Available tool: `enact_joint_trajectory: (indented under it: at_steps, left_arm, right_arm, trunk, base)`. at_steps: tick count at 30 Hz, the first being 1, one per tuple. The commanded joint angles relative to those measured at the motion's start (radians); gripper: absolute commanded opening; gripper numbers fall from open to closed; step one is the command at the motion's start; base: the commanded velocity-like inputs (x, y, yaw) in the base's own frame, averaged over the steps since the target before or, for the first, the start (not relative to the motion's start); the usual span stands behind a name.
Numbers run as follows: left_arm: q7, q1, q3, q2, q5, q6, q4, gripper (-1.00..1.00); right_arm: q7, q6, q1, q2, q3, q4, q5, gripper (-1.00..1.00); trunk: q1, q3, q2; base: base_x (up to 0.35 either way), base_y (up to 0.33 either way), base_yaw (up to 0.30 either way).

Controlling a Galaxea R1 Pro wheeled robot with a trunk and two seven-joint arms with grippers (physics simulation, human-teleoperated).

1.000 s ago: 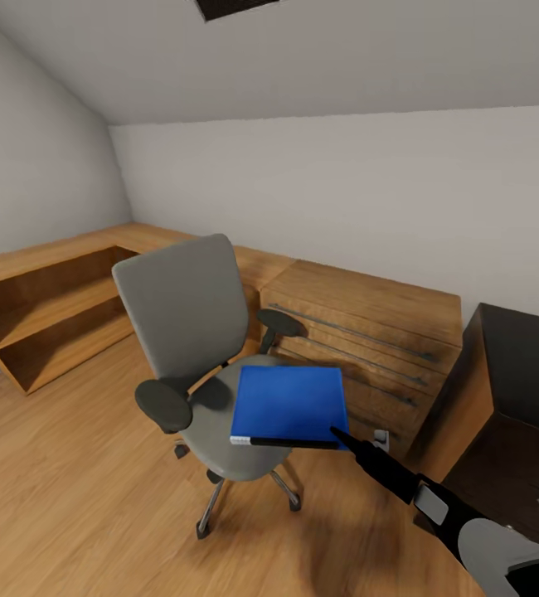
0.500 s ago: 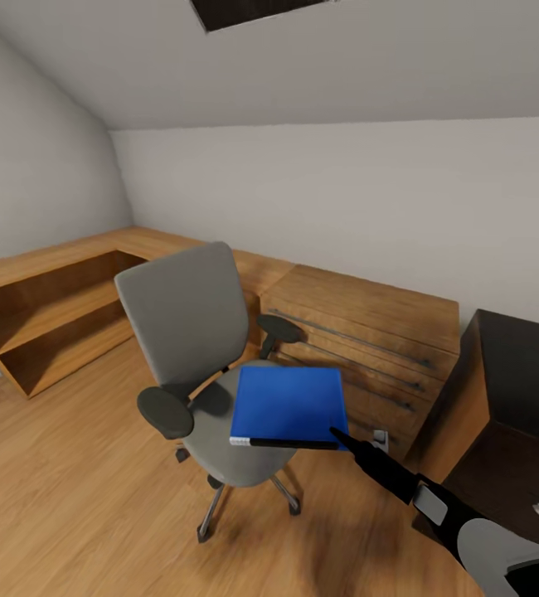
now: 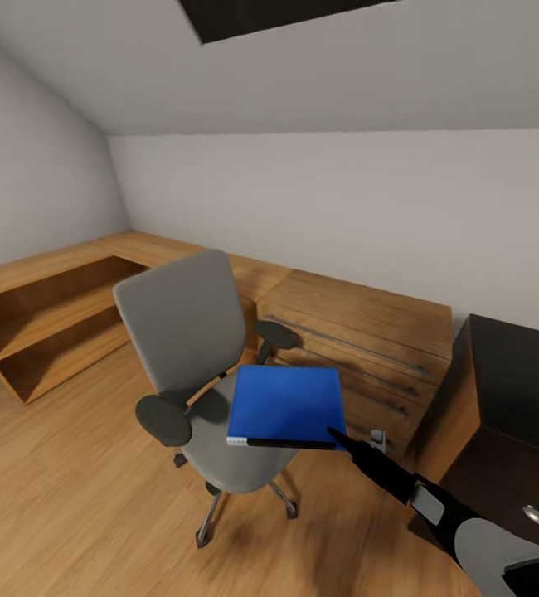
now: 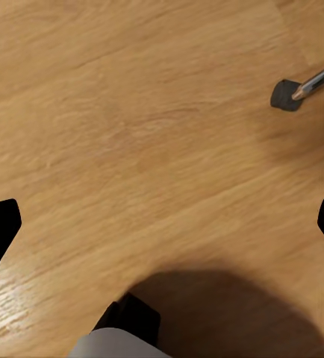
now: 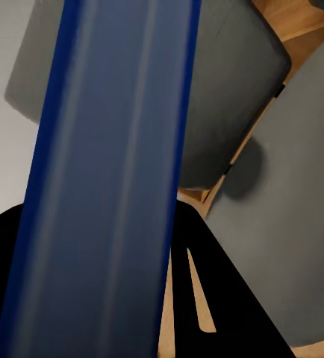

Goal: In the bedroom, organize the workspace by keeping the computer under the desk, ensuring the monitor is on the desk, placing the keyboard on the desk next to the monitor, placing the mouse on the desk next to the keyboard, moving the folder from the swivel chair onto the desk next to the mouse, stacking the notebook on top of the folder with the pen on top of the notebook, and positioning the swivel chair next to the desk.

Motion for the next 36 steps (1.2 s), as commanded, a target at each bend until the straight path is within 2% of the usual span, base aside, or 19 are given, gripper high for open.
enact_joint_trajectory:
  at_steps: [1, 27, 36]
  left_arm:
    - [-0.002, 0.0, -0.002, 0.0, 0.009, -0.003, 0.0, 1.0]
    - [-0.002, -0.001, -0.002, 0.0, 0.008, -0.007, -0.001, 1.0]
    - [-0.002, -0.001, -0.002, -0.001, 0.008, -0.006, -0.001, 1.0]
  right_arm:
    - [0.003, 0.01, -0.001, 0.0, 0.007, 0.0, -0.01, -1.0]
    - [0.008, 0.009, -0.001, -0.002, 0.005, -0.001, -0.01, -1.0]
    - [0.008, 0.027, -0.001, -0.016, 0.006, -0.008, -0.012, -1.0]
  trunk:
    - [-0.004, 0.003, 0.007]
    - [-0.104, 0.086, 0.189]
    - [-0.138, 0.114, 0.252]
  base:
    - [0.0, 0.0, -0.09]
    - [0.0, 0.0, -0.008]
    - [0.0, 0.0, 0.0]
